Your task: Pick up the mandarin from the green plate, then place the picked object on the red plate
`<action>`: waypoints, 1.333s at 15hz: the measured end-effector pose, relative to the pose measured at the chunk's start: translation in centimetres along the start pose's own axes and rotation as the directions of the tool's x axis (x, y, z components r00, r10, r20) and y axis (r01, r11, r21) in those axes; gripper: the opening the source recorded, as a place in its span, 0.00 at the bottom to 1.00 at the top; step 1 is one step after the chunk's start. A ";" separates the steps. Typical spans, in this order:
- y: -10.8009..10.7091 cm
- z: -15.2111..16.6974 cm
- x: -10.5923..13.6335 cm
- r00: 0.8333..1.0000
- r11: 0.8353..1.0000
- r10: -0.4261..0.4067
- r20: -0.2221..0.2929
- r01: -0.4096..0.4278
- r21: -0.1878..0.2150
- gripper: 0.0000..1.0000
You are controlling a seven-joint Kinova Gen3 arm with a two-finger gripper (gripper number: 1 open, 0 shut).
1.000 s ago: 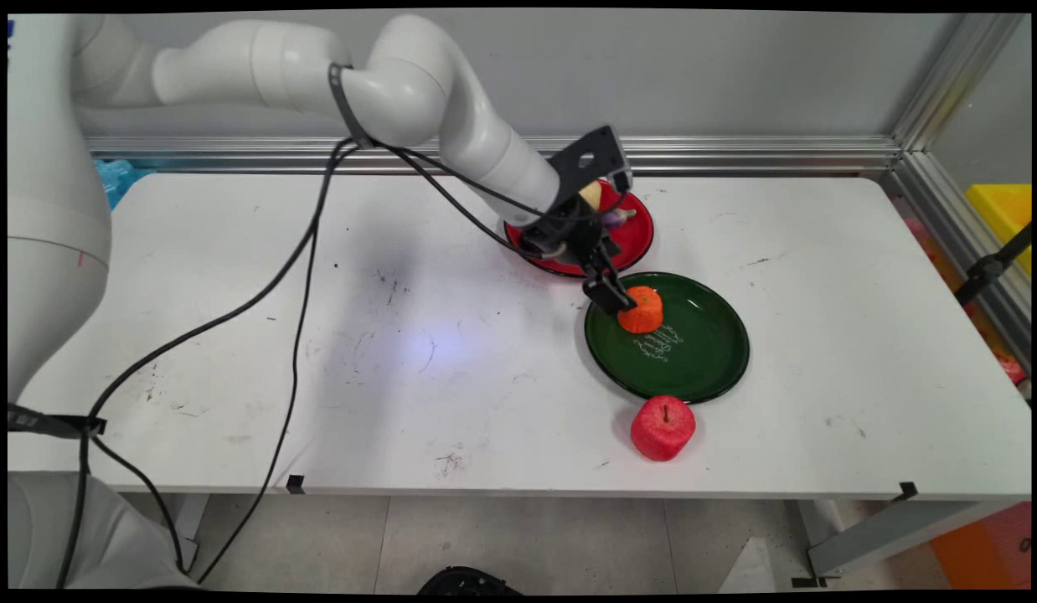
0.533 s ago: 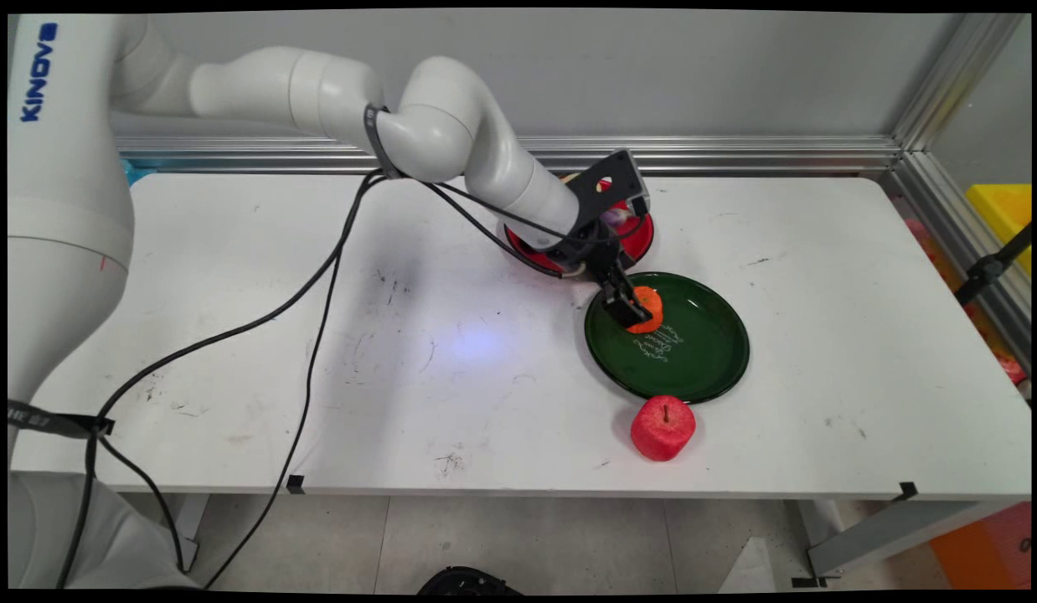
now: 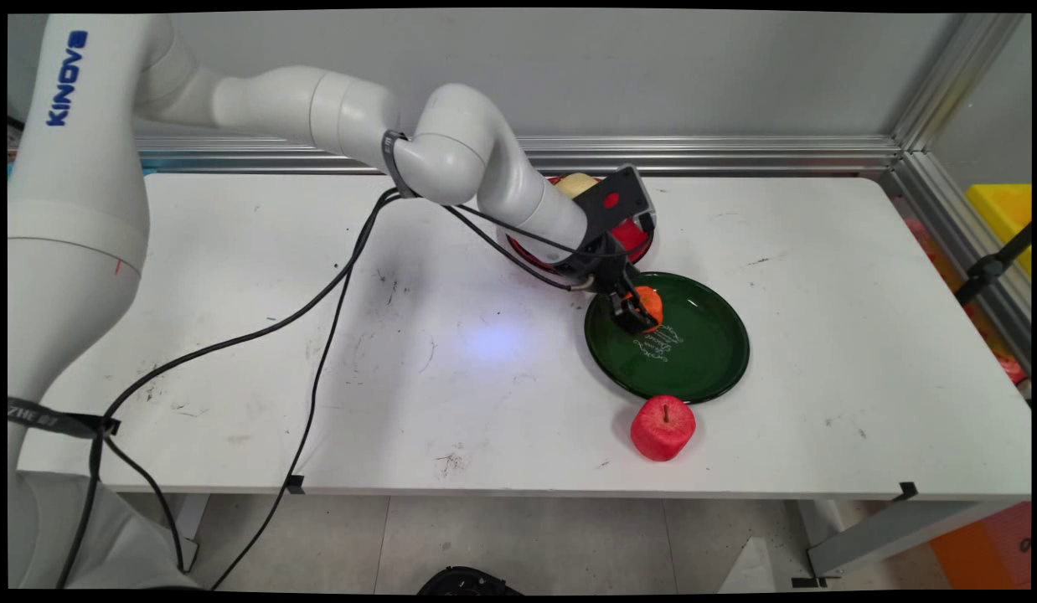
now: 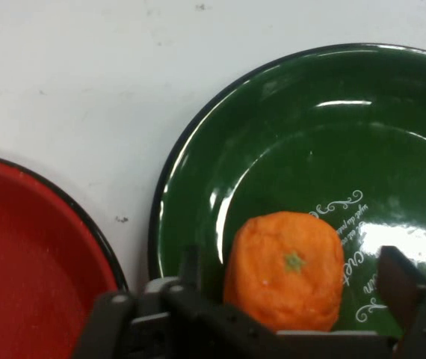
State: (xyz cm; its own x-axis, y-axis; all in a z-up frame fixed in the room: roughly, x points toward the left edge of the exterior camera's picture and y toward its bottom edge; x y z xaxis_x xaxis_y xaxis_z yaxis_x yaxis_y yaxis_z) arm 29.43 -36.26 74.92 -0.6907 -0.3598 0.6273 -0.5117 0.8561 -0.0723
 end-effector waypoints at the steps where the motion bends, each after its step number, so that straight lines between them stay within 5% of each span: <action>1: 0.0 0.1 0.0 1.000 1.000 -0.001 0.000 0.001 0.000 0.00; 12: 0.0 0.5 0.2 1.000 1.000 -0.012 -0.011 0.012 -0.001 0.00; 20: -2.1 -3.3 2.8 0.999 1.000 -0.004 -0.048 0.004 0.002 0.00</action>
State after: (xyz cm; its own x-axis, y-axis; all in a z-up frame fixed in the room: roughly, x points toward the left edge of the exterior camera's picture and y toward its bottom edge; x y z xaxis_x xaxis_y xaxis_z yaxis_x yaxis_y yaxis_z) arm 30.25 -37.87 79.34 -0.6632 -0.3451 0.6641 -0.5155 0.8540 -0.0710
